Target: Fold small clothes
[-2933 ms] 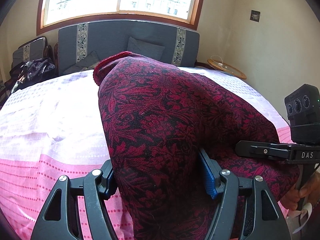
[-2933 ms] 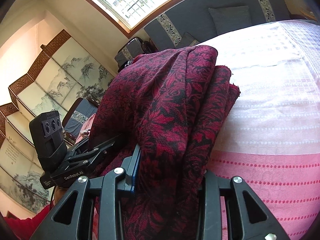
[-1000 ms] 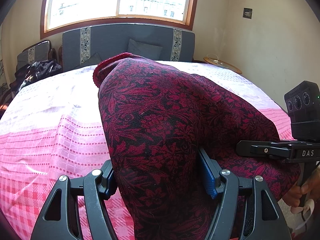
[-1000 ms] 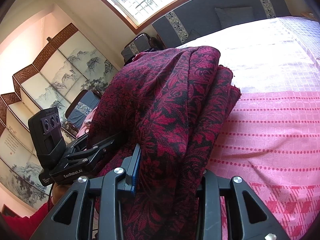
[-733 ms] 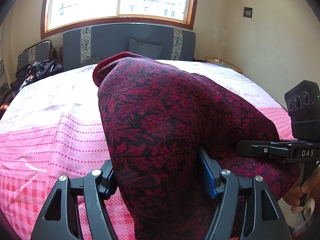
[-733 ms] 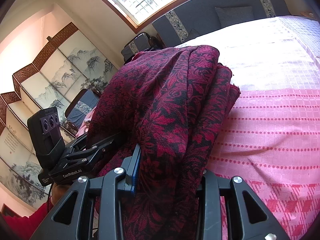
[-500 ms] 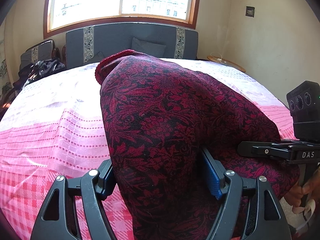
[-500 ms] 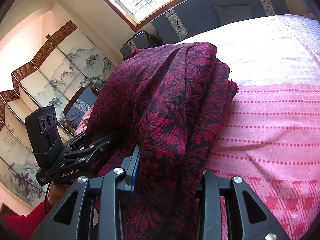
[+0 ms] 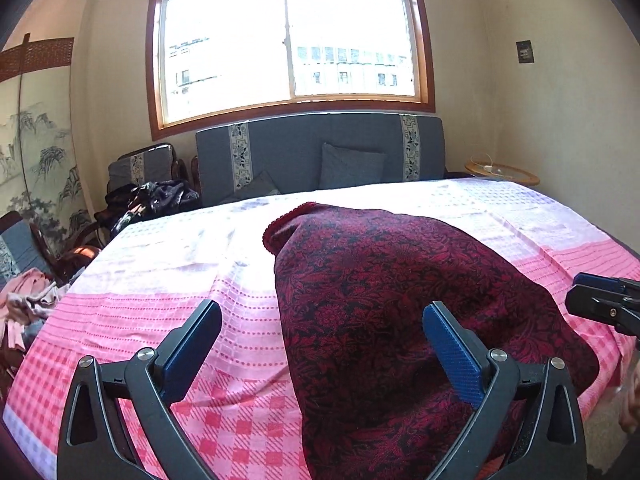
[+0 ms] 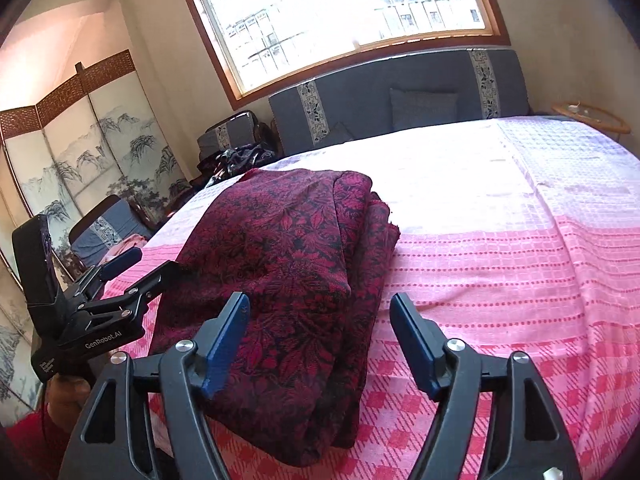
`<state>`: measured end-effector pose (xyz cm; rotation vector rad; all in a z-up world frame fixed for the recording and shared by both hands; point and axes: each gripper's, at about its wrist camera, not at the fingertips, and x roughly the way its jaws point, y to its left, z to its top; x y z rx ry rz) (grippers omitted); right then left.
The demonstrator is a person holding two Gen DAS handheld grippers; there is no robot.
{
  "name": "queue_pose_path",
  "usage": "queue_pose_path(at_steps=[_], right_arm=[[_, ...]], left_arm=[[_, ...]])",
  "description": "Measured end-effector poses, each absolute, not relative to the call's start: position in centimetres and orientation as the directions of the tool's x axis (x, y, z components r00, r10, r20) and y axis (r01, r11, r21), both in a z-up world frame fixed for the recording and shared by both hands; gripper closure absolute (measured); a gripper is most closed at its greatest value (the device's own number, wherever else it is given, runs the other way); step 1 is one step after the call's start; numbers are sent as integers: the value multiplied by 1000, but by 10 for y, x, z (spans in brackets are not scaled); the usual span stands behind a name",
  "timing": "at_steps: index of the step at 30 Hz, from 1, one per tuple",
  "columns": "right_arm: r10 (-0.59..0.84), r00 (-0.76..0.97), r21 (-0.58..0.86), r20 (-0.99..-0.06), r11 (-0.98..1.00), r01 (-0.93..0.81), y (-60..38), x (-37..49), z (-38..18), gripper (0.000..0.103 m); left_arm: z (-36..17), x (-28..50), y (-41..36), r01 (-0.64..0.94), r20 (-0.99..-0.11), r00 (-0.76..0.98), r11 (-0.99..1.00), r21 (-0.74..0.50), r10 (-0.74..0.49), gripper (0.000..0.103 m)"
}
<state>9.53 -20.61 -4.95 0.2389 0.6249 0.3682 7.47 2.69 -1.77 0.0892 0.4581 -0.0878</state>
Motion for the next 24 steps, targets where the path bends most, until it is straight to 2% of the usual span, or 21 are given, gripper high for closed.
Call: queue_pose_path(at_steps=[6, 10, 15, 24], right_arm=[[313, 855, 228, -415, 945, -235, -209, 51, -15, 15], [311, 873, 205, -375, 946, -249, -208, 38, 1, 11], [325, 872, 211, -365, 942, -262, -211, 35, 6, 9], [332, 863, 211, -381, 940, -268, -211, 34, 1, 9]], left_arm=[[14, 54, 23, 56, -352, 936, 994, 91, -20, 0], [34, 41, 22, 33, -289, 957, 996, 81, -8, 0], [47, 36, 17, 86, -278, 958, 994, 66, -65, 0], [51, 27, 3, 98, -257, 964, 989, 115, -65, 0]])
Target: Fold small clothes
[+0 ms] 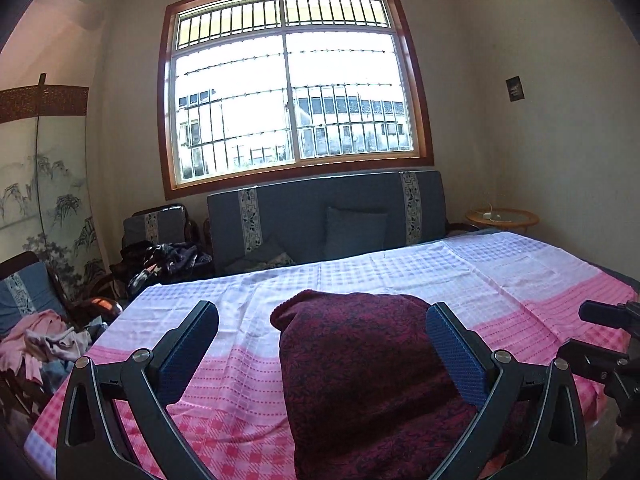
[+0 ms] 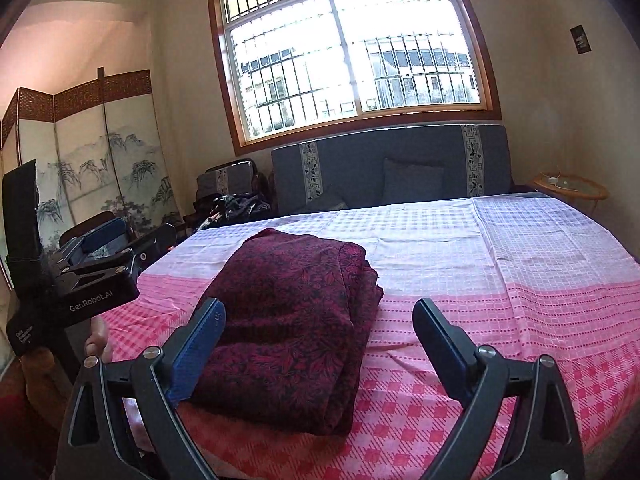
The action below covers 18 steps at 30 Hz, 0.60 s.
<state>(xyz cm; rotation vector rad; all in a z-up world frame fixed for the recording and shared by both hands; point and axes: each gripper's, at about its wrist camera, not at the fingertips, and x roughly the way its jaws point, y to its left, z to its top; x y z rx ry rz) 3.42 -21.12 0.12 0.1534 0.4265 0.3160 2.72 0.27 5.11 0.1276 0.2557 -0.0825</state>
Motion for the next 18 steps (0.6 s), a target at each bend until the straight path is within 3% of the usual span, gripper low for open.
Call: queue_pose_path(at_steps=[13, 18], right_arm=[[328, 855, 215, -402, 941, -260, -210, 36, -1, 6], [329, 849, 215, -412, 941, -260, -208, 35, -4, 6]], left_arm=[[48, 36, 9, 131, -312, 944, 990, 59, -106, 0], [39, 42, 8, 54, -333, 943, 994, 91, -21, 0]])
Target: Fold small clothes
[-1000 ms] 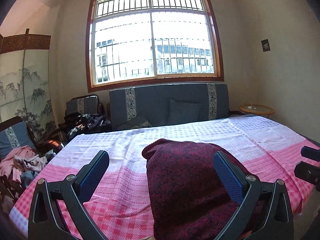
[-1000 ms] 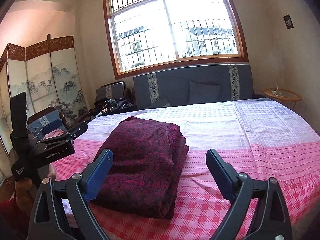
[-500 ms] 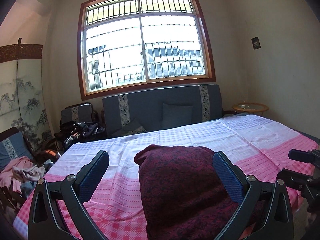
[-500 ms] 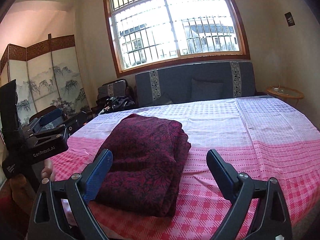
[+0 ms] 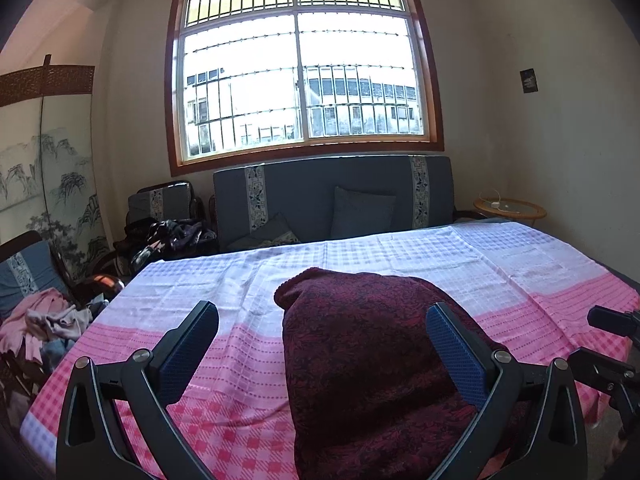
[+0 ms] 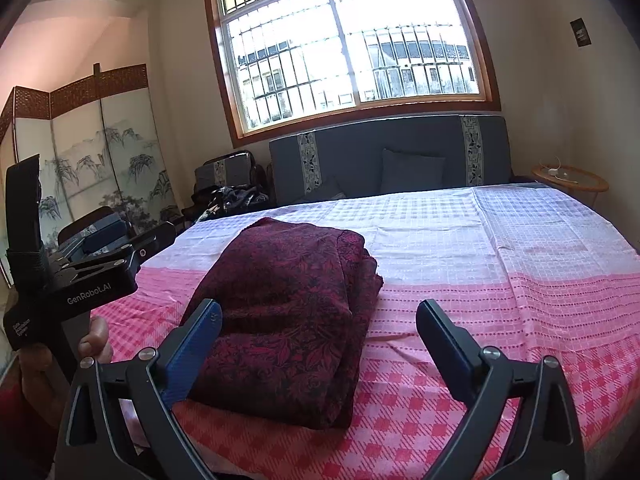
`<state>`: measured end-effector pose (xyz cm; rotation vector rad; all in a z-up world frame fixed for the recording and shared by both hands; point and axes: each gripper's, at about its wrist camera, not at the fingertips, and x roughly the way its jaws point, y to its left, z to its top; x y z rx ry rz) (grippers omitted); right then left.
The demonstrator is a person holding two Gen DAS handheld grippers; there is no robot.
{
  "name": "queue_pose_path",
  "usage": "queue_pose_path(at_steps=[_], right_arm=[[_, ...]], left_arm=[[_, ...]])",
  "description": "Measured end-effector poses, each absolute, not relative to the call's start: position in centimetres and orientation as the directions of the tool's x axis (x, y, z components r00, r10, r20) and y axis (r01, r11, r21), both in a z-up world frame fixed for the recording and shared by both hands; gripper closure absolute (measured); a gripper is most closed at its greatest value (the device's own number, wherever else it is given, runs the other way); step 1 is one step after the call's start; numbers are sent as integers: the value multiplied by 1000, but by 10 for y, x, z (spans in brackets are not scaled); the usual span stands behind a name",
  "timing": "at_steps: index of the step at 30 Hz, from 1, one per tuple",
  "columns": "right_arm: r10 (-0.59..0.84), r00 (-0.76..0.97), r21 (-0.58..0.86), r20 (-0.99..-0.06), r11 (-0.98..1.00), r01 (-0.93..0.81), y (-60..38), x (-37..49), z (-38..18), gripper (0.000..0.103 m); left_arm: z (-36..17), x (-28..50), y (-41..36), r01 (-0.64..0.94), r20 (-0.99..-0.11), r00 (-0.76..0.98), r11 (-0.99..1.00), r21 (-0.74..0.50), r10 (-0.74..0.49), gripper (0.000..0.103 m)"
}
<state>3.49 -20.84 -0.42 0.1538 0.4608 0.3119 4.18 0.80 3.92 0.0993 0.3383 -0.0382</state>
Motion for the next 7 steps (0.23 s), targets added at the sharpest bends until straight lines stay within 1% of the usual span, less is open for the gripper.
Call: queue_pose_path(at_steps=[3, 7], right_arm=[[329, 847, 211, -417, 942, -262, -207, 34, -6, 6], [328, 845, 211, -423, 942, -260, -206, 34, -6, 5]], left_arm=[[33, 46, 9, 48, -353, 936, 994, 95, -12, 0], [28, 51, 14, 38, -384, 923, 997, 62, -12, 0]])
